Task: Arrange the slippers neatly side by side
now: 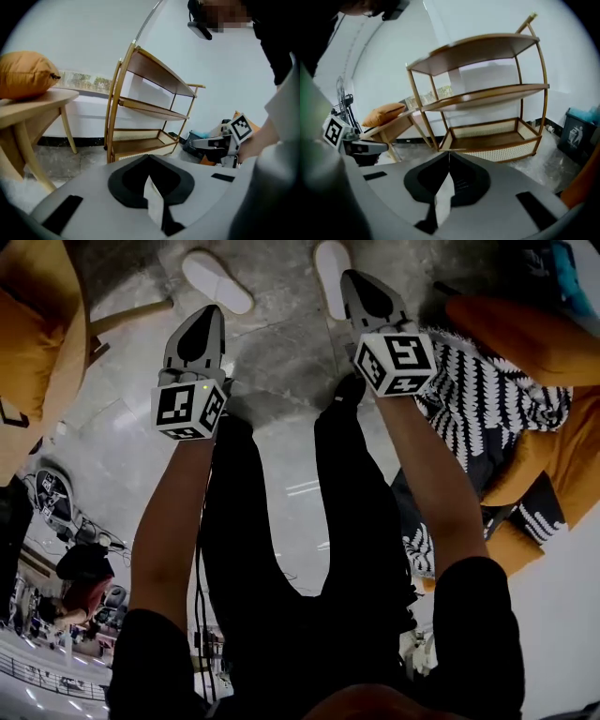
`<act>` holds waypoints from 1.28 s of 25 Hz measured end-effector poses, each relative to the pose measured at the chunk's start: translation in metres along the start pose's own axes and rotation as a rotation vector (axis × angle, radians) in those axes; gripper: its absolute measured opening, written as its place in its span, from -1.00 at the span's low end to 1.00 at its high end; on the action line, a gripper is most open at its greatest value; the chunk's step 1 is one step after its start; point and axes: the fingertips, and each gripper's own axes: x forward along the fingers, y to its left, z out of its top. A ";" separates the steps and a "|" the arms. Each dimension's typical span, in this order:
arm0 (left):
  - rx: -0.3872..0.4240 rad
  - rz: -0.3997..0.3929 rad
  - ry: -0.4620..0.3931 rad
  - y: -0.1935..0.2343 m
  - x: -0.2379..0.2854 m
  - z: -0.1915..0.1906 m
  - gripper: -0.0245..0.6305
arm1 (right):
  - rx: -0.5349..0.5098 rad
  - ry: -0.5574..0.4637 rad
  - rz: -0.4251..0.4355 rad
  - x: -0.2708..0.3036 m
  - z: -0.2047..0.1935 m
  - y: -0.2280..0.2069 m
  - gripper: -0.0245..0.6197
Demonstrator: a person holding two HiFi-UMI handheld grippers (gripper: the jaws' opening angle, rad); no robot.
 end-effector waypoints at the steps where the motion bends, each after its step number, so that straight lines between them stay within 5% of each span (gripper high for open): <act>1: 0.003 0.000 -0.012 0.001 0.000 0.012 -0.88 | 0.002 -0.031 -0.007 -0.013 0.012 0.007 -0.82; 9: 0.031 0.044 0.042 0.048 0.018 0.030 -0.88 | 0.263 -0.166 -0.064 -0.065 0.034 0.029 -0.82; 16: -0.264 0.081 0.308 0.095 0.064 -0.056 -0.87 | 0.277 -0.173 -0.046 -0.054 0.012 0.016 -0.82; 18: -0.306 0.099 0.380 0.107 0.079 -0.083 -0.68 | 0.273 -0.181 -0.051 -0.049 0.006 0.005 -0.82; 22: -0.324 0.122 0.526 0.126 0.105 -0.135 -0.45 | 0.256 -0.194 -0.051 -0.041 -0.016 -0.020 -0.82; 32: -0.296 0.184 0.760 0.164 0.172 -0.219 -0.35 | 0.285 -0.212 -0.076 -0.009 -0.066 -0.063 -0.82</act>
